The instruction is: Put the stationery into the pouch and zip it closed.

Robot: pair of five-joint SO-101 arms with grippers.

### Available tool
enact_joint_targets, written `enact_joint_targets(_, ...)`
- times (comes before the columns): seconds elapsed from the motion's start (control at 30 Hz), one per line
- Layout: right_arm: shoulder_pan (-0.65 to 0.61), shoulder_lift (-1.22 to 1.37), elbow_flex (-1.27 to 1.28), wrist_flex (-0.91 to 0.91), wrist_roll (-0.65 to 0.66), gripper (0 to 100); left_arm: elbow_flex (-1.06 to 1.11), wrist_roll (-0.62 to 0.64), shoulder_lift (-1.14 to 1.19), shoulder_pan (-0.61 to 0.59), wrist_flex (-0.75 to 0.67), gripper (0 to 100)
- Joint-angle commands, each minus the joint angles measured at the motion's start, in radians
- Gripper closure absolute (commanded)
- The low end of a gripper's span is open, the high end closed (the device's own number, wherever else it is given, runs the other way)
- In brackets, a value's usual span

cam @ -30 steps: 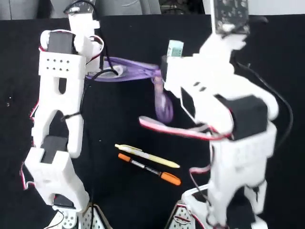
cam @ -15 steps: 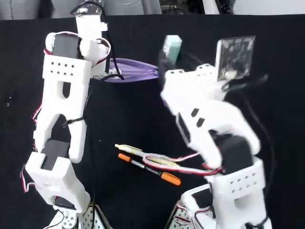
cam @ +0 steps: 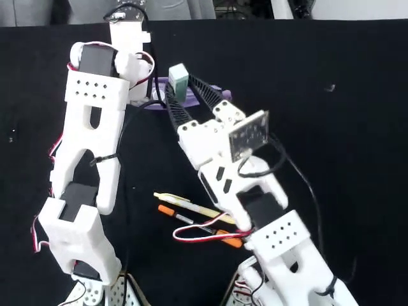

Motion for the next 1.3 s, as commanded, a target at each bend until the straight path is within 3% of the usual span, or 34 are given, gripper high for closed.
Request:
enact_joint_targets(0.0, -0.015, -0.031, 0.076, -0.176, 0.015, 98.7, -0.016, -0.014, 0.023, 0.005, 0.006, 97)
enact_joint_targets(0.17, -0.015, -0.030, 0.208, -0.374, 0.026, 98.7, -0.016, -0.014, 0.023, 0.004, 0.006, 97)
enact_joint_targets(0.27, -0.017, -0.028, 0.268, -0.450, 0.133, 98.7, -0.015, -0.014, 0.023, 0.004, 0.006, 97)
enact_joint_targets(0.4, -0.017, -0.028, 0.317, -0.496, 0.210, 98.8, -0.015, -0.014, 0.023, 0.004, 0.006, 97)
enact_joint_targets(0.6, -0.015, -0.012, 0.331, -0.499, 0.213, 98.8, -0.013, -0.014, 0.023, 0.004, 0.006, 97)
enact_joint_targets(0.77, -0.011, 0.160, 0.289, -0.585, 0.238, 98.8, -0.012, -0.015, 0.023, 0.002, 0.005, 97)
enact_joint_targets(1.03, -0.015, 0.501, 0.286, -0.985, 0.397, 98.8, -0.012, -0.015, 0.023, -0.030, 0.005, 97)
enact_joint_targets(1.27, -0.017, 0.552, 0.282, -1.036, 0.451, 98.8, -0.012, -0.015, 0.023, -0.039, 0.005, 97)
